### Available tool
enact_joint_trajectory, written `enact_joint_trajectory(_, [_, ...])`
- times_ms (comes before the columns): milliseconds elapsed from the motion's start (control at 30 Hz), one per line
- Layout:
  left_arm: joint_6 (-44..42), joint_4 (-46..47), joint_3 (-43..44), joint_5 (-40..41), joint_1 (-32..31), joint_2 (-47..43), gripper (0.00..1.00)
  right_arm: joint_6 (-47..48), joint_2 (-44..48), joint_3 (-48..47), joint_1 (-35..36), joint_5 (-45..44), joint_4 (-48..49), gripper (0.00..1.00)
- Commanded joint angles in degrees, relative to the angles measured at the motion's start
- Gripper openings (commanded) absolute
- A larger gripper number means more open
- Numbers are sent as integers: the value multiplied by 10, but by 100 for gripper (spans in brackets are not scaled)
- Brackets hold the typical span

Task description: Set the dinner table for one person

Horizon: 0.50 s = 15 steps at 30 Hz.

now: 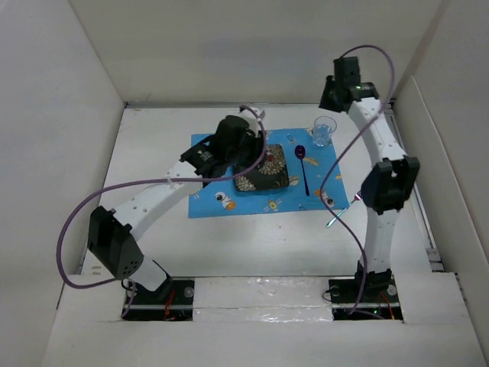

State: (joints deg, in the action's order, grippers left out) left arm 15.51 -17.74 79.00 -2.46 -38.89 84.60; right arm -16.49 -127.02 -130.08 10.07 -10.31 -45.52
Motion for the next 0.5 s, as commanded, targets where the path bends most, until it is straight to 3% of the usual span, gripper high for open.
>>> enact_joint_trajectory(0, [-21,17,35,49,-76,28,38,-54,206,56,-62,47,62,30])
enact_joint_trajectory(67, [-39,24,62,68,-126,71,38,-84,313,146,-92,64,85,0])
enact_joint_trajectory(133, [-50,22,100,76,-196,107,38,-100,375,197,-137,99,116,0])
enact_joint_trajectory(200, [-58,23,153,69,-257,204,33,-117,461,261,-180,146,115,0])
enact_joint_trajectory(467, [-58,11,307,53,-305,371,29,-140,556,269,-222,164,83,0])
